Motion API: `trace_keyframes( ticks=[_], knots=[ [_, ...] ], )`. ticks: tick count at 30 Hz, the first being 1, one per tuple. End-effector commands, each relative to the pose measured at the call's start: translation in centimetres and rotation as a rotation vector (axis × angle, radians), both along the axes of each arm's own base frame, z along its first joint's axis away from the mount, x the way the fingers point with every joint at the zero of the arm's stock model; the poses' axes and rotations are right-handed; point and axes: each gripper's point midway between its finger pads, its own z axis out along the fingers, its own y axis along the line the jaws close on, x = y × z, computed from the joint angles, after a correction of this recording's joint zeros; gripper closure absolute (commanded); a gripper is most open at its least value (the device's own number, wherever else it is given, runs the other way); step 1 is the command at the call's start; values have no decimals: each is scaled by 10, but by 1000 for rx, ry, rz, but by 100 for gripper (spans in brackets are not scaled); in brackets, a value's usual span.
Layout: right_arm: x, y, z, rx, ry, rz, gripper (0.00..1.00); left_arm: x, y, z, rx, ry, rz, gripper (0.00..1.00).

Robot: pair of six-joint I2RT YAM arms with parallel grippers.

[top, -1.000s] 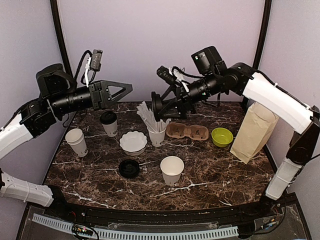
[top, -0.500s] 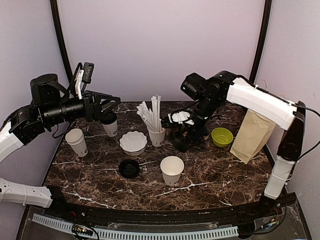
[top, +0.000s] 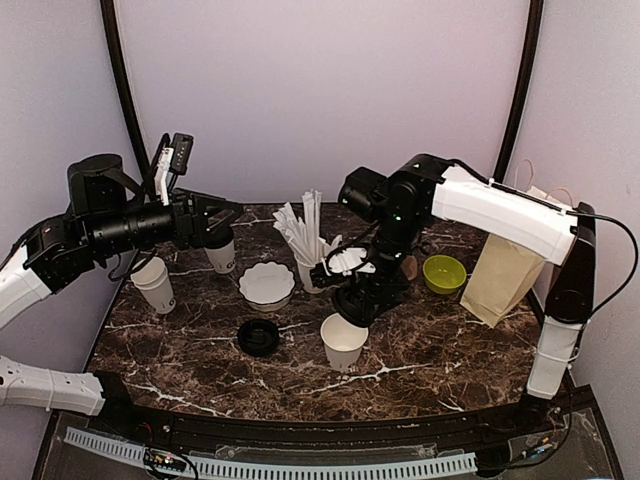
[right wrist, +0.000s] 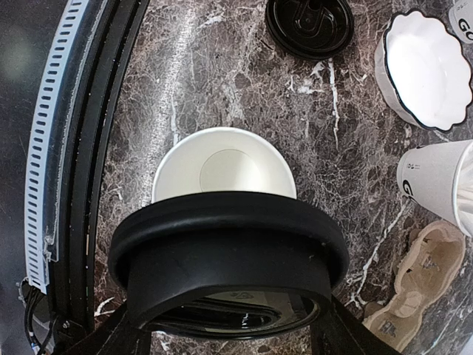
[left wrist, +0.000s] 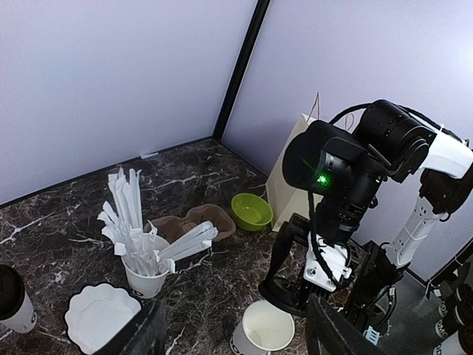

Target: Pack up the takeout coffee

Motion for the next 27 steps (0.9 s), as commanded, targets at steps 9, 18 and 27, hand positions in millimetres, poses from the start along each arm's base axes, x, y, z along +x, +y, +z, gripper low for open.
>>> trace_keyframes(
  ticks=[9, 18, 27],
  knots=[
    [4, 21, -11, -18, -24, -17, 31, -2, 0, -4, -20, 3, -10, 33],
    [0, 18, -23, -67, -7, -7, 32, -2, 0, -7, -15, 6, -11, 33],
    [-5, 14, -33, -116, 11, 9, 32, -2, -1, -9, -12, 5, -11, 33]
  ],
)
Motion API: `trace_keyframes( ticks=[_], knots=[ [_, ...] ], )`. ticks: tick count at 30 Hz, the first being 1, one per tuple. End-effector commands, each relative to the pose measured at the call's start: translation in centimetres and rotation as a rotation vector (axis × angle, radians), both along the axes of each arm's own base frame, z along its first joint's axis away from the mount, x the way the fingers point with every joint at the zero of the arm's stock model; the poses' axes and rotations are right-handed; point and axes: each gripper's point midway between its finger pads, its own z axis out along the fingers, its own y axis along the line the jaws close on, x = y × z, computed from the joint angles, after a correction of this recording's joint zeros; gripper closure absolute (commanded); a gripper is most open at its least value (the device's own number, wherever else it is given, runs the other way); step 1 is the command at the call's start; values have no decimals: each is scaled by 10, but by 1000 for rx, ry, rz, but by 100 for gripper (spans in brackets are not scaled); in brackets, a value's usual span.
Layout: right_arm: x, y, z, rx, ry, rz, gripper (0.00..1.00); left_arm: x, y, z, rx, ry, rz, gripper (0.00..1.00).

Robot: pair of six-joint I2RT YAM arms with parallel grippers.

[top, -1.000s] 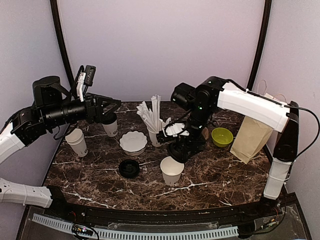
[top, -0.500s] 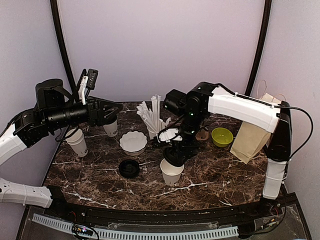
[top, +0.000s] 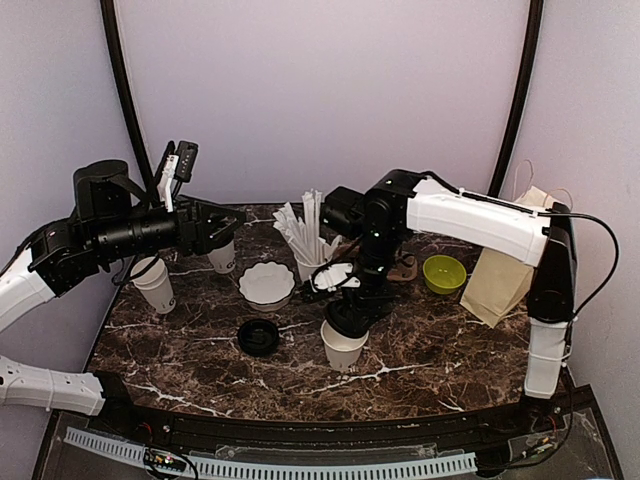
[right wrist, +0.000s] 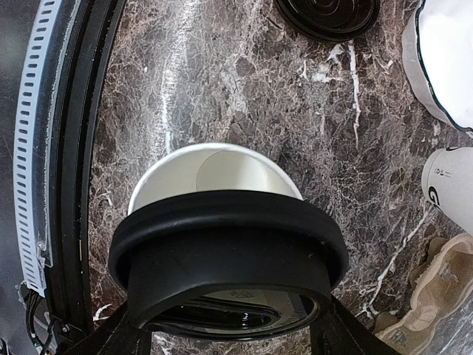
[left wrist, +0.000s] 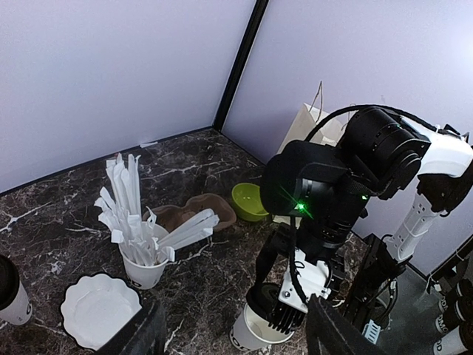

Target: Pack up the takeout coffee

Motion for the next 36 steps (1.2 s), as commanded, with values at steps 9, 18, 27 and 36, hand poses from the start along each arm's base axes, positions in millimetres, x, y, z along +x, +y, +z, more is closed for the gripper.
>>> trace_keyframes(
  ticks=[9, 18, 27, 36],
  knots=[
    [-5, -1, -3, -40, -5, 20, 32, -1, 0, 4, -21, -21, -7, 33],
    [-7, 5, -11, -58, -8, 7, 32, -1, 1, 2, -19, -21, -3, 33],
    [-10, 10, -15, -72, -3, 12, 27, -1, 2, 0, -10, -22, -1, 33],
    [-13, 12, -3, -44, -10, 18, 8, 2, 0, -6, 4, -12, 1, 32]
  ],
)
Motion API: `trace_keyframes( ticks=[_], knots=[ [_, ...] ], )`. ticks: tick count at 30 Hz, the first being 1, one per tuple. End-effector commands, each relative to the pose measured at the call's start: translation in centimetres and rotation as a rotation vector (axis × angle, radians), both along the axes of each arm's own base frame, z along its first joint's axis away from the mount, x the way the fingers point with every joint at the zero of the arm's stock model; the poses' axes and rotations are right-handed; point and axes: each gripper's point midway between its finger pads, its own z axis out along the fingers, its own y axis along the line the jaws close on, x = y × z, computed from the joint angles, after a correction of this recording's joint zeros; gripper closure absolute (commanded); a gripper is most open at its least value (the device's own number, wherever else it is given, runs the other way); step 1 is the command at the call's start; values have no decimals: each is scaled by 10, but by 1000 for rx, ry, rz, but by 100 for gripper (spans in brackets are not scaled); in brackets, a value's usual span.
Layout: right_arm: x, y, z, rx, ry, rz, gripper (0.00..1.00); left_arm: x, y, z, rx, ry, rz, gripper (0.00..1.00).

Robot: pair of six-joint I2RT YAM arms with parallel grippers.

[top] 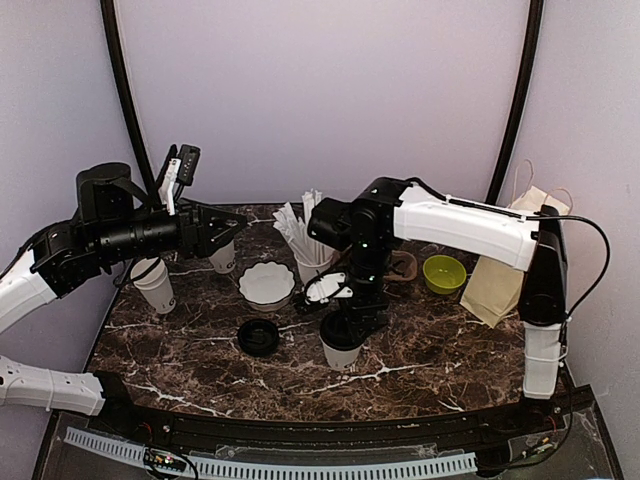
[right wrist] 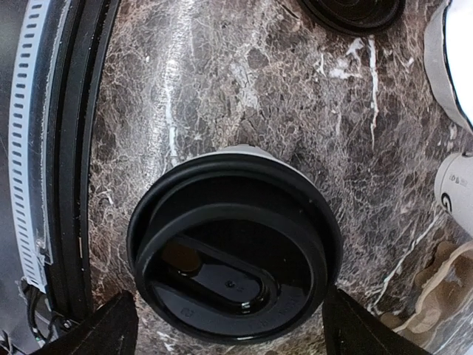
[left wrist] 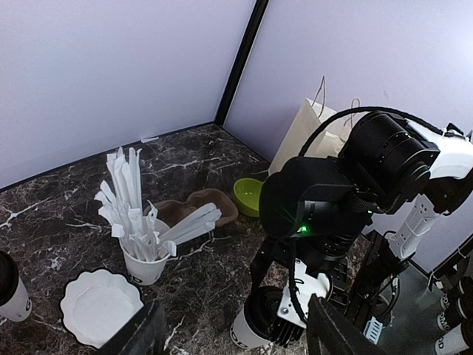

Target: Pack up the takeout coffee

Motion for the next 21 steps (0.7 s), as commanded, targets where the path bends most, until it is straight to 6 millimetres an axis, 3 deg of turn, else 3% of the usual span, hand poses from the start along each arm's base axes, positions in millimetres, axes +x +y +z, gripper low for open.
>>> trace_keyframes(
  ticks=[1, 9, 15, 21],
  knots=[
    [-4, 8, 11, 36, 3, 13, 5, 2, -1, 0, -4, -16, 1, 32],
    [-7, -2, 24, 48, -16, 6, 1, 11, -6, -24, 31, 79, 24, 32],
    [4, -20, 49, 125, -46, -60, 2, 15, -12, -81, 137, 319, 59, 36],
    [45, -31, 57, 338, 46, -360, 8, -3, -30, -129, 98, 580, -3, 42]
  ],
)
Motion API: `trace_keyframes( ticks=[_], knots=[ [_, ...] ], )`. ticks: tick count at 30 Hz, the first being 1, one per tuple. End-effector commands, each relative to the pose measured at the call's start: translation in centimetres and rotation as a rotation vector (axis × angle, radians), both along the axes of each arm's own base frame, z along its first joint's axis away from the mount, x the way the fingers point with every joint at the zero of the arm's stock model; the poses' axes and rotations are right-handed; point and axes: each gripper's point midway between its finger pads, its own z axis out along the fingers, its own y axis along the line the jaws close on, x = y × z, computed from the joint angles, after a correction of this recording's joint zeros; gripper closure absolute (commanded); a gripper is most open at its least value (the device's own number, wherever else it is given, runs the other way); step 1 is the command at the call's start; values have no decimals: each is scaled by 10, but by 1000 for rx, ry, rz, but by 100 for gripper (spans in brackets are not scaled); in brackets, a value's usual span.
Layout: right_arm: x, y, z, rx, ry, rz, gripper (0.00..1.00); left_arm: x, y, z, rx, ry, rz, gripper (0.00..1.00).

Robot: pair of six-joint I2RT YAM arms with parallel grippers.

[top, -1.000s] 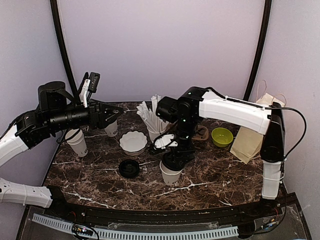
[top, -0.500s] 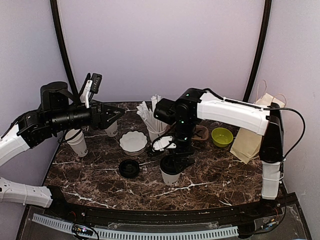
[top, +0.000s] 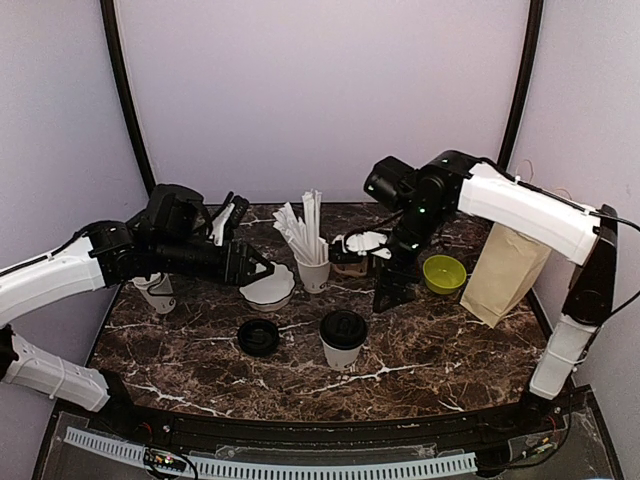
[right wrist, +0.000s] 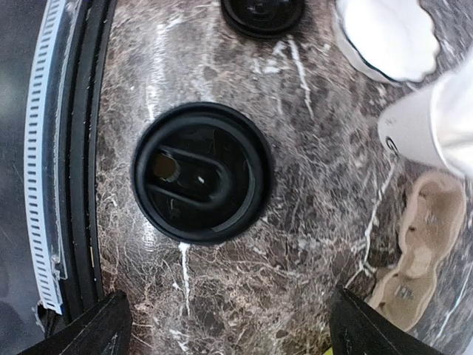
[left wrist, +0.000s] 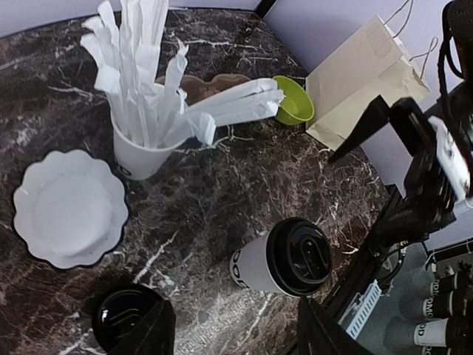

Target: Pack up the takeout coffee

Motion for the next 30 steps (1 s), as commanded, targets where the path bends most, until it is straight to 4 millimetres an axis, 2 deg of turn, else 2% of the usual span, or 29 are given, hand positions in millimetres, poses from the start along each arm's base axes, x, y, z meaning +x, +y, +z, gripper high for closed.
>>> trace_keyframes(
  ticks=[1, 4, 8, 12, 18, 23, 30],
  knots=[
    [27, 0, 2, 208, 120, -238, 10, -24, -10, -26, -86, 225, -27, 42],
    [24, -6, -16, 265, 259, -335, 16, -31, -21, -44, -158, 339, -24, 46],
    [19, -8, -31, 296, 356, -407, 23, -38, -35, -59, -205, 431, -38, 51],
    [20, -9, -43, 310, 425, -460, 34, -43, -45, -72, -211, 496, -47, 51],
    [21, -5, -55, 316, 513, -494, 44, -47, -60, -82, -231, 545, -69, 49],
    [21, -2, -63, 304, 552, -501, 49, -48, -79, -85, -239, 555, -113, 54],
    [18, -2, -69, 291, 582, -504, 52, -46, -93, -93, -243, 577, -136, 60]
  ],
)
